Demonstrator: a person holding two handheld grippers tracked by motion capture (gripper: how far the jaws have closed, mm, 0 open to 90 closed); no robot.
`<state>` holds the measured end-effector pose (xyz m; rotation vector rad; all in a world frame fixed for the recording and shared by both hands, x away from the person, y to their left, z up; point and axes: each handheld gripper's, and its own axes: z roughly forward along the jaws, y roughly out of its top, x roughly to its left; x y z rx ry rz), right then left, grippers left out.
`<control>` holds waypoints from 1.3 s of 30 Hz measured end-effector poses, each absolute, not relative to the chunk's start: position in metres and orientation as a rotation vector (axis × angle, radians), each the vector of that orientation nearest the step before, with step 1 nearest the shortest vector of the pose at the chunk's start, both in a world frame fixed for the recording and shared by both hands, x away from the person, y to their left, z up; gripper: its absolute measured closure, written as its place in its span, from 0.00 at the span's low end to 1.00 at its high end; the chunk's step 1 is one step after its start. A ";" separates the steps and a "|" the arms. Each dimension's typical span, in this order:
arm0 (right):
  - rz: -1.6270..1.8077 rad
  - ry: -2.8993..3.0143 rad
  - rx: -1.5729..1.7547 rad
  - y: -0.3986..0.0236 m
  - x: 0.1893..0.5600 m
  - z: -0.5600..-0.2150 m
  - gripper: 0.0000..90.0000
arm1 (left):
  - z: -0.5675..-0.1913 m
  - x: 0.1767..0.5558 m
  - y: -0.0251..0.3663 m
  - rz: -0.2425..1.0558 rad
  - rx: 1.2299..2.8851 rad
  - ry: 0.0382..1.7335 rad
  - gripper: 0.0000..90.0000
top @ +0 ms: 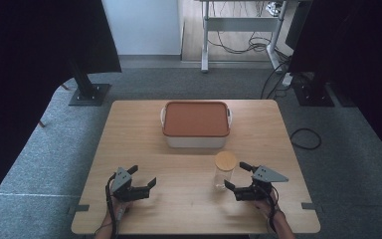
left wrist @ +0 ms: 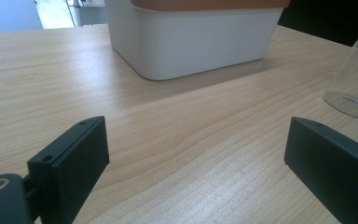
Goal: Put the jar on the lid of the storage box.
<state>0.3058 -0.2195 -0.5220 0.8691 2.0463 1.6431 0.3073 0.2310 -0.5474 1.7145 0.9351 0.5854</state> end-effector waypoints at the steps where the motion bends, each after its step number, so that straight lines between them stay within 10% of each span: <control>1: 1.643 2.048 0.869 -0.219 0.306 -0.522 0.06 | -0.547 0.307 0.231 0.585 1.714 0.935 0.07; 39: 1.599 2.037 0.876 -0.188 0.320 -0.530 0.11 | -0.547 0.307 0.231 0.596 1.712 0.942 0.07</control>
